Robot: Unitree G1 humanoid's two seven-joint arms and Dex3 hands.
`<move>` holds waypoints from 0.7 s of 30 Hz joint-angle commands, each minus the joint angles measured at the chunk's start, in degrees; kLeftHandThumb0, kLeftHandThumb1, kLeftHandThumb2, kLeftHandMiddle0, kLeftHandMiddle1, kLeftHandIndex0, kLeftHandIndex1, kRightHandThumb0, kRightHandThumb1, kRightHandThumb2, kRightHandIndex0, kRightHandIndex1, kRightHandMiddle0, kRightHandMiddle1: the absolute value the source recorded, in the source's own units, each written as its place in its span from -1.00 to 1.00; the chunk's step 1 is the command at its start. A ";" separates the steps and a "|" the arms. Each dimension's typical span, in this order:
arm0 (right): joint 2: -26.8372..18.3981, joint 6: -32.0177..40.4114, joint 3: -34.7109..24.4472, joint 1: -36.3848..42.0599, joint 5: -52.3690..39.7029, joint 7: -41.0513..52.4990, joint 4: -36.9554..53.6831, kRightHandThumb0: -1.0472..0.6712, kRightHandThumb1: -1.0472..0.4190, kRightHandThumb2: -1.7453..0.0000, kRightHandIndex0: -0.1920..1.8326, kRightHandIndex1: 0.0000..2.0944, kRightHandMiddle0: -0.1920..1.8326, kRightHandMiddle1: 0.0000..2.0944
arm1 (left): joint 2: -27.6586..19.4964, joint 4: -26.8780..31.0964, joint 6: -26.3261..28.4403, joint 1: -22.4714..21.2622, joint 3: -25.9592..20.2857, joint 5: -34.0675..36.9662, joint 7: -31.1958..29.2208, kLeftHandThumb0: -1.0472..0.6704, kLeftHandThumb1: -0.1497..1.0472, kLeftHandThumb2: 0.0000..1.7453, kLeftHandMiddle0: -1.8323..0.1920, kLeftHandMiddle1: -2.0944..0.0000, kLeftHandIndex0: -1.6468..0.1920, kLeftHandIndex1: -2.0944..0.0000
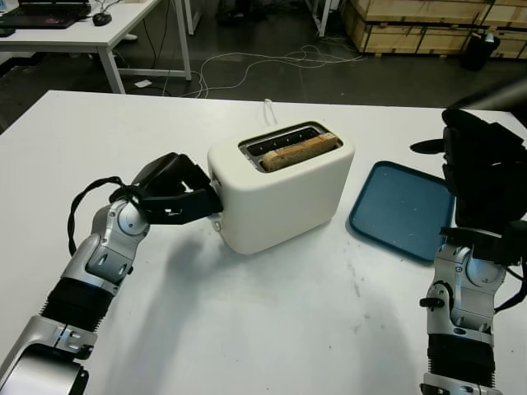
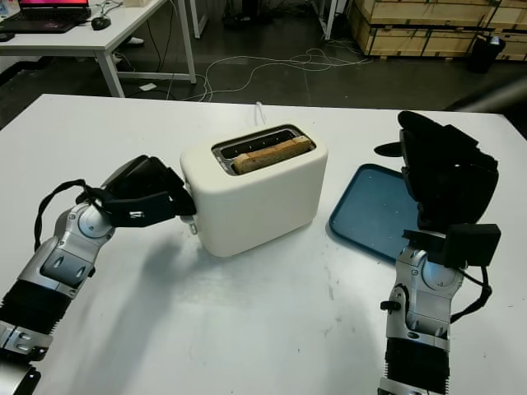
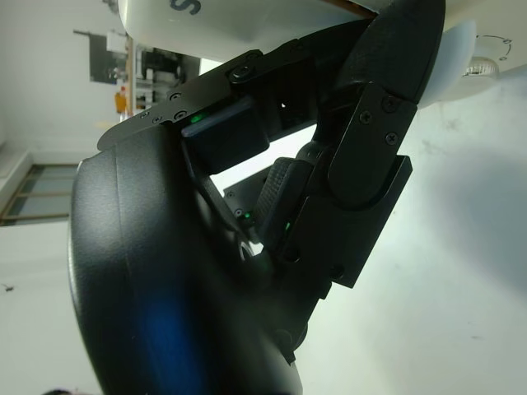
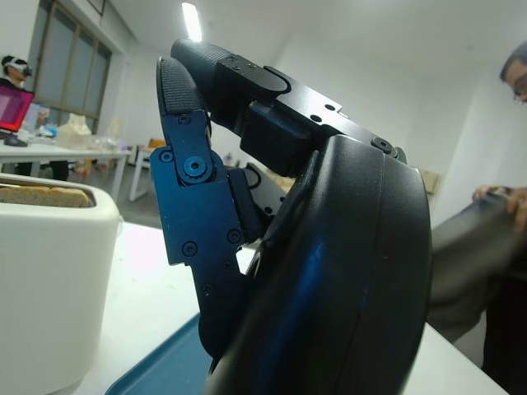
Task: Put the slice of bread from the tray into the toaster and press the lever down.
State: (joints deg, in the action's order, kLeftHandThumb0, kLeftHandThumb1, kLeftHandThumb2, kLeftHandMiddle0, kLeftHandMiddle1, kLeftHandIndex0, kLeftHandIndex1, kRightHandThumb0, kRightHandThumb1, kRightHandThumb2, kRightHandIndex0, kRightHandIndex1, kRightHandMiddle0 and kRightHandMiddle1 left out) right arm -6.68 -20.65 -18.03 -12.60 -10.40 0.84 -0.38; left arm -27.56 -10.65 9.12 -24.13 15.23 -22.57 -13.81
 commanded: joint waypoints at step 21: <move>-0.51 -2.17 0.50 0.35 1.02 -0.01 -0.11 -0.38 -0.83 0.93 0.29 -0.25 0.50 -0.99 | 3.51 9.17 -21.43 16.23 -7.43 13.43 5.06 -0.82 0.78 -0.85 -0.35 -0.19 -0.61 0.99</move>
State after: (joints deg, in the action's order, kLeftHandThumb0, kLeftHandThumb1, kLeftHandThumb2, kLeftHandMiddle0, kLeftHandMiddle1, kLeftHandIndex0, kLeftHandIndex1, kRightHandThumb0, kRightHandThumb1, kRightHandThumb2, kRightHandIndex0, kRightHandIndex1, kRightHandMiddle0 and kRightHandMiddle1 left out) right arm -6.73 -22.19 -17.57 -12.56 -9.99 1.03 -0.59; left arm -26.70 -1.22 -6.94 -8.62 6.44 -9.73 -8.67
